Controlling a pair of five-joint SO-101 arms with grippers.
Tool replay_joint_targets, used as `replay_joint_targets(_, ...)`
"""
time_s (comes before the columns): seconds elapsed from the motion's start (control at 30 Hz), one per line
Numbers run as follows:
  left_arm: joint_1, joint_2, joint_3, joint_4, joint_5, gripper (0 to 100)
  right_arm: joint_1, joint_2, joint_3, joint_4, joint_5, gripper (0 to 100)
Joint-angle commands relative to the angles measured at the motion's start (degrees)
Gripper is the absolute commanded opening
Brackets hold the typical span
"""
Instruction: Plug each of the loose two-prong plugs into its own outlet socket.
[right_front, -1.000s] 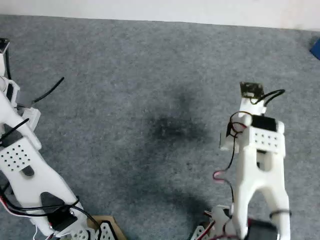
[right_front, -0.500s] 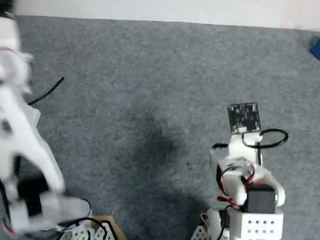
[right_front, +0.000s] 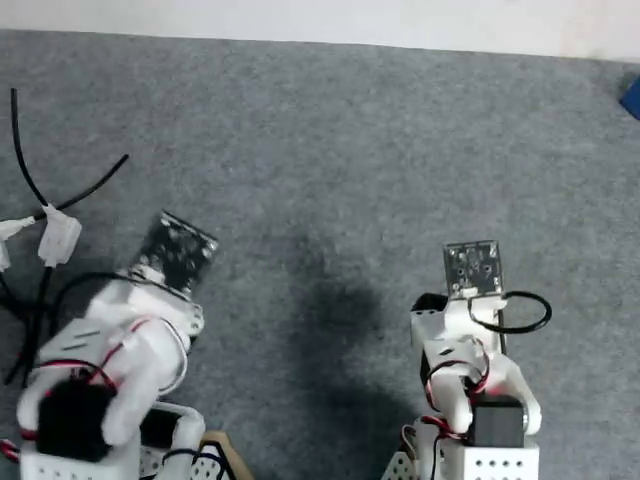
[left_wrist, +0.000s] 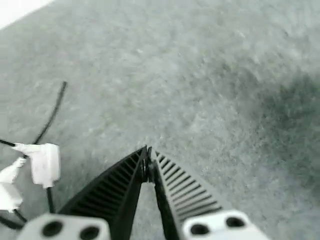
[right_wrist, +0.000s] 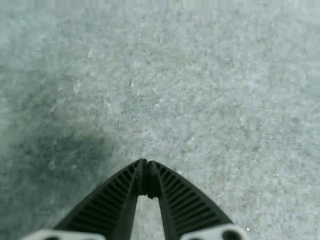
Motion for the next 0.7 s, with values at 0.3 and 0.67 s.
replay_joint_targets(0.3, 2.1, -30.8, 36.4, -13.7, -5.0, 2, 2.0, -13.2, 17.5, -5.3, -5.4, 0.8)
replay_joint_targets(0.67, 2.1, -29.8, 56.0, -28.8, -4.9, 2, 3.9, -12.6, 28.7, -5.0, -4.9, 0.8)
